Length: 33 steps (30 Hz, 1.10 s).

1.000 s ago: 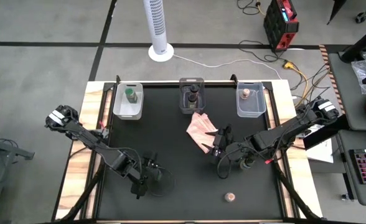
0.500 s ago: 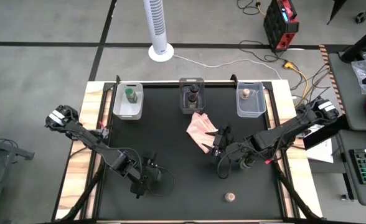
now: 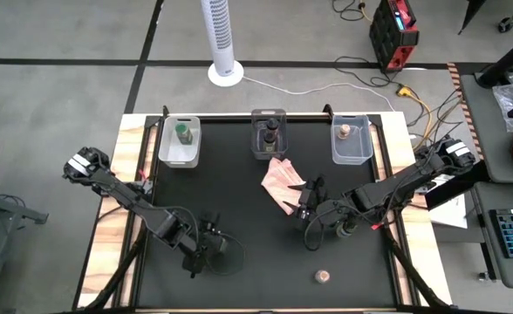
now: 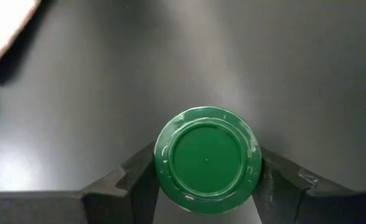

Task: Sort spices by type
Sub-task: Put the green seasoning bottle into the white bin

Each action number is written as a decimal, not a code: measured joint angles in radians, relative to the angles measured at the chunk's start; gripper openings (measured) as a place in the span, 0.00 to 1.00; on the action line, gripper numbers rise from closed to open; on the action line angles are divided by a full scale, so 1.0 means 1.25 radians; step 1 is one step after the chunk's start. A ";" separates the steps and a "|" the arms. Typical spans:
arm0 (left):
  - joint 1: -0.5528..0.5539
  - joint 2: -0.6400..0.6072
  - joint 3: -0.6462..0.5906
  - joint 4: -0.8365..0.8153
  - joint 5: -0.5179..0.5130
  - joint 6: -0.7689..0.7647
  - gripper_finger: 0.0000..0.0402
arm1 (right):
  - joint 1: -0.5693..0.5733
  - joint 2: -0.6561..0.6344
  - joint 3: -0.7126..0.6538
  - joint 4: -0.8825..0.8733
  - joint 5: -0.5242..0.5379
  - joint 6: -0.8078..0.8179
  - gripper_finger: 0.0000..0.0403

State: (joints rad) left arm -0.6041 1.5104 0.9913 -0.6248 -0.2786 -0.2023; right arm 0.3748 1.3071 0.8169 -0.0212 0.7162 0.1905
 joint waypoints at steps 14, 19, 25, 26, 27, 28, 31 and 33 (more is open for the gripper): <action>0.026 -0.097 0.112 -0.236 -0.387 -0.116 0.46 | 0.000 0.000 -0.005 0.000 0.000 0.021 0.54; 0.069 -0.218 0.116 -0.410 -0.620 -0.307 0.46 | 0.000 0.000 -0.005 0.000 0.000 0.021 0.54; 0.237 -0.347 0.112 -0.556 -0.563 -0.548 0.46 | -0.002 0.000 -0.005 0.006 0.000 0.020 0.54; 0.278 -0.360 0.111 -0.556 -0.545 -0.558 0.46 | -0.005 0.000 -0.005 0.010 0.000 0.020 0.54; 0.321 -0.368 0.110 -0.557 -0.528 -0.558 0.46 | -0.006 0.000 -0.005 0.014 0.000 0.020 0.54; 0.365 -0.374 0.109 -0.559 -0.511 -0.551 0.46 | -0.006 0.000 -0.005 0.016 0.000 0.021 0.54; 0.499 -0.386 0.099 -0.557 -0.459 -0.504 0.46 | -0.007 0.000 -0.005 0.021 0.000 0.021 0.54; 0.581 -0.387 0.092 -0.538 -0.430 -0.454 0.46 | -0.007 0.000 -0.006 0.021 -0.004 0.021 0.54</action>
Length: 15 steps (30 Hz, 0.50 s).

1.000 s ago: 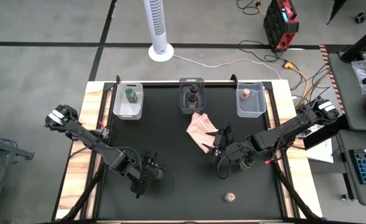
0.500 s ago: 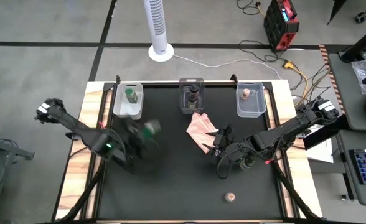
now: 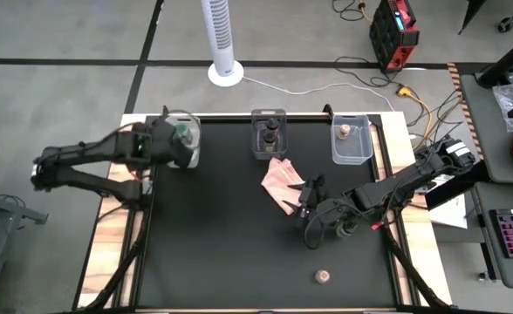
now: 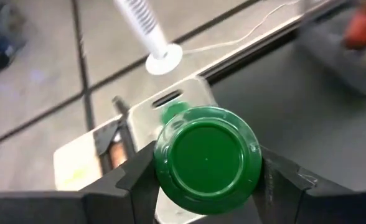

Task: Sort spices by type
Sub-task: Put the green seasoning bottle into the white bin

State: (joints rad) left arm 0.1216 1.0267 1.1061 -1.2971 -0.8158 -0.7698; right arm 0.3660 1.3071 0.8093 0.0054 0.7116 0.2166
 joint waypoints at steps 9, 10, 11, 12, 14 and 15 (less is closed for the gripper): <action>0.118 -0.005 -0.076 0.183 0.097 0.069 0.46 | 0.000 0.000 -0.005 0.000 -0.003 -0.007 0.54; 0.125 -0.003 -0.083 0.178 0.105 0.062 0.46 | 0.000 0.000 -0.006 0.000 -0.003 -0.007 0.54; 0.133 -0.001 -0.090 0.168 0.109 0.049 0.46 | 0.000 0.000 -0.007 0.000 -0.003 -0.007 0.54; 0.140 0.001 -0.095 0.156 0.117 0.035 0.46 | 0.000 0.000 -0.007 0.000 -0.003 -0.006 0.54; 0.145 0.002 -0.102 0.137 0.138 0.025 0.46 | 0.000 0.000 -0.009 0.000 -0.003 -0.006 0.54; 0.145 0.002 -0.105 0.130 0.146 0.022 0.46 | 0.000 0.000 -0.009 0.000 -0.003 -0.006 0.54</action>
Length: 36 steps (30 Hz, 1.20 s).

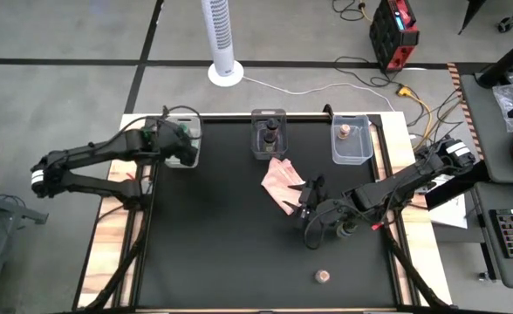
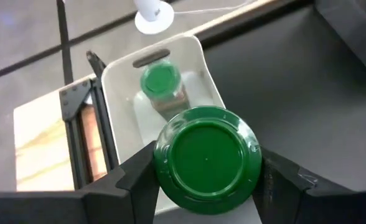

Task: Sort spices by type
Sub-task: Put the green seasoning bottle into the white bin

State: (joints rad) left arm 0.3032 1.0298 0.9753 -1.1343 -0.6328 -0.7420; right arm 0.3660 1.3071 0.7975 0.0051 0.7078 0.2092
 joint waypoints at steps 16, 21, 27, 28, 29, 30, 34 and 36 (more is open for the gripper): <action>0.117 -0.005 -0.056 0.042 0.057 0.032 0.46 | 0.000 0.000 -0.001 0.000 0.000 -0.001 0.54; 0.181 -0.002 -0.068 0.085 0.092 0.076 0.46 | 0.000 0.000 -0.002 0.000 0.000 0.000 0.54; 0.231 -0.002 -0.098 0.121 0.141 0.124 0.46 | 0.000 0.000 -0.002 0.000 0.000 -0.001 0.54; 0.239 -0.002 -0.105 0.135 0.158 0.134 0.46 | 0.000 0.000 -0.002 0.000 0.000 -0.001 0.54; 0.248 -0.002 -0.111 0.147 0.173 0.141 0.46 | 0.000 0.000 -0.002 0.000 0.000 -0.001 0.54; 0.255 -0.002 -0.118 0.158 0.183 0.149 0.46 | 0.000 0.000 -0.002 0.000 0.000 0.000 0.54; 0.286 -0.002 -0.139 0.188 0.197 0.165 0.46 | 0.000 0.000 -0.002 0.000 0.000 0.000 0.54; 0.301 -0.002 -0.152 0.187 0.203 0.168 0.46 | 0.000 0.000 -0.002 0.000 0.000 0.000 0.54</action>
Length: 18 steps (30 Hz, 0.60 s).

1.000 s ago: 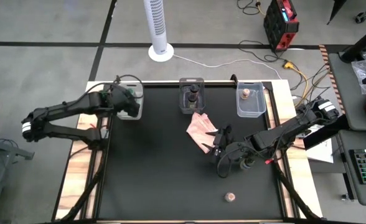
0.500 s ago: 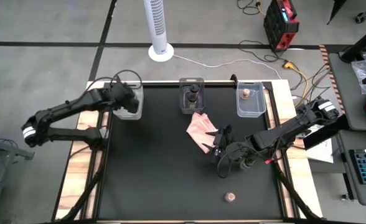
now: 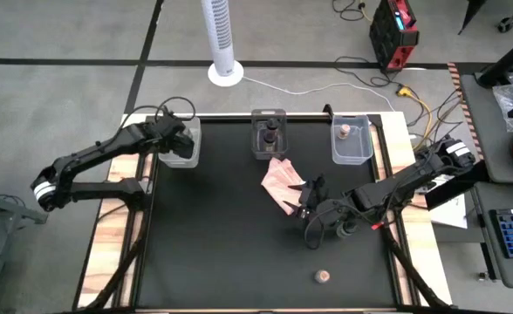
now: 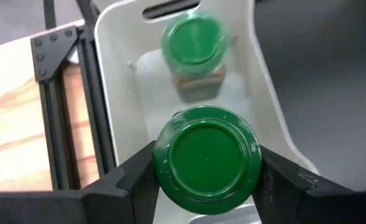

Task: Sort spices by type
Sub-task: Put the green seasoning bottle into the white bin

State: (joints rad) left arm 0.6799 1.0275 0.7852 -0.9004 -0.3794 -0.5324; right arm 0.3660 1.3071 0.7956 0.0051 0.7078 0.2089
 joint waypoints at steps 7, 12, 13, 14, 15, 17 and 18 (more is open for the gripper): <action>0.034 0.000 -0.036 0.034 0.018 0.001 0.46 | 0.000 0.000 0.000 0.000 0.000 0.000 0.54; 0.046 0.001 -0.048 0.064 0.045 0.001 0.46 | 0.000 0.000 0.000 0.000 0.000 0.000 0.54; 0.047 0.001 -0.049 0.064 0.045 0.001 0.46 | 0.000 0.000 0.000 0.000 0.000 0.000 0.54; 0.050 0.001 -0.050 0.063 0.046 0.001 0.46 | 0.000 0.000 0.000 0.000 0.000 0.000 0.54; 0.052 0.001 -0.051 0.063 0.046 0.001 0.46 | 0.000 0.000 0.000 0.000 0.000 0.000 0.54; 0.055 0.001 -0.052 0.064 0.046 -0.001 0.46 | 0.000 0.000 -0.001 0.000 0.000 0.000 0.54; 0.057 0.001 -0.052 0.065 0.048 -0.001 0.46 | 0.000 0.000 -0.001 0.000 0.000 0.000 0.54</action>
State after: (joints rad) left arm 0.7512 1.0290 0.7198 -0.8196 -0.3193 -0.5341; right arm 0.3660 1.3071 0.7944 0.0051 0.7078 0.2092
